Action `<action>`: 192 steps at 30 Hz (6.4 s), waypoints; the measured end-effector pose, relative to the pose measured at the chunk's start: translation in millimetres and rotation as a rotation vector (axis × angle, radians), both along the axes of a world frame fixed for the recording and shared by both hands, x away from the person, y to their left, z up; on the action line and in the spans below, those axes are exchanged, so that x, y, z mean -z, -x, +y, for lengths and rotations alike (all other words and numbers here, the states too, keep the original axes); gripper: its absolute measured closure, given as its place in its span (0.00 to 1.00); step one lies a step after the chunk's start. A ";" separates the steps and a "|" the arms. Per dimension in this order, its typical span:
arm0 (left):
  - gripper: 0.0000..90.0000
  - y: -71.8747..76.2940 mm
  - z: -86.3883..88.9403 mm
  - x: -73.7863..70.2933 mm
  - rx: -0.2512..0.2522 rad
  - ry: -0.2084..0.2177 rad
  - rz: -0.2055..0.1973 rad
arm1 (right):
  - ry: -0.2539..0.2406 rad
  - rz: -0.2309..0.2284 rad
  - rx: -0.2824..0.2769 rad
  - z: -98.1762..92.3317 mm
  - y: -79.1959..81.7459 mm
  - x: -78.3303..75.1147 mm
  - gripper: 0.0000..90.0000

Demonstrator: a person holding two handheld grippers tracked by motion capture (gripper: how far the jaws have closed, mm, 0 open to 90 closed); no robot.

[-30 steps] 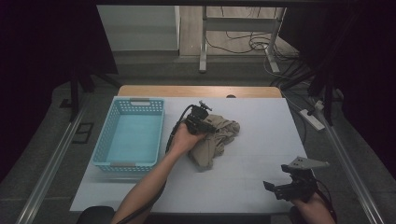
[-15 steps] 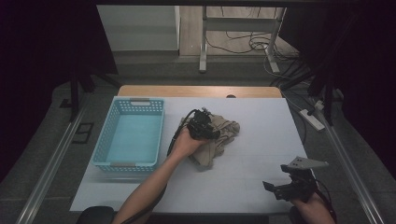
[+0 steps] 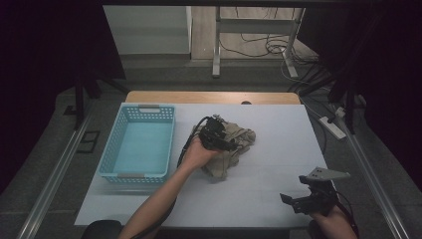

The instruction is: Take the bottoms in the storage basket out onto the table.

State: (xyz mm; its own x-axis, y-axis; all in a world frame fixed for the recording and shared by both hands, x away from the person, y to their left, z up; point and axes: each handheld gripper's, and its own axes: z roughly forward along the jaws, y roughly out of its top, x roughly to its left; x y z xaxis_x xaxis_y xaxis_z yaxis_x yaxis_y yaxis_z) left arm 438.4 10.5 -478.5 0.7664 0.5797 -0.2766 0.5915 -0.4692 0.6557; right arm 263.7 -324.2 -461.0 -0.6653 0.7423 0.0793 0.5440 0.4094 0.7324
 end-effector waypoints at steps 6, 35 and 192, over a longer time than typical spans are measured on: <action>0.22 1.8 3.0 -2.2 -0.018 0.023 0.006 | -0.002 0.004 0.000 0.0 -0.2 -0.3 0.02; 0.07 15.0 14.1 -8.7 0.061 0.092 -0.033 | 0.001 0.004 -0.003 0.2 -0.3 -0.2 0.02; 0.00 146.8 114.2 -28.3 0.000 0.215 -0.049 | 0.010 -0.012 -0.021 3.2 1.4 -0.5 0.02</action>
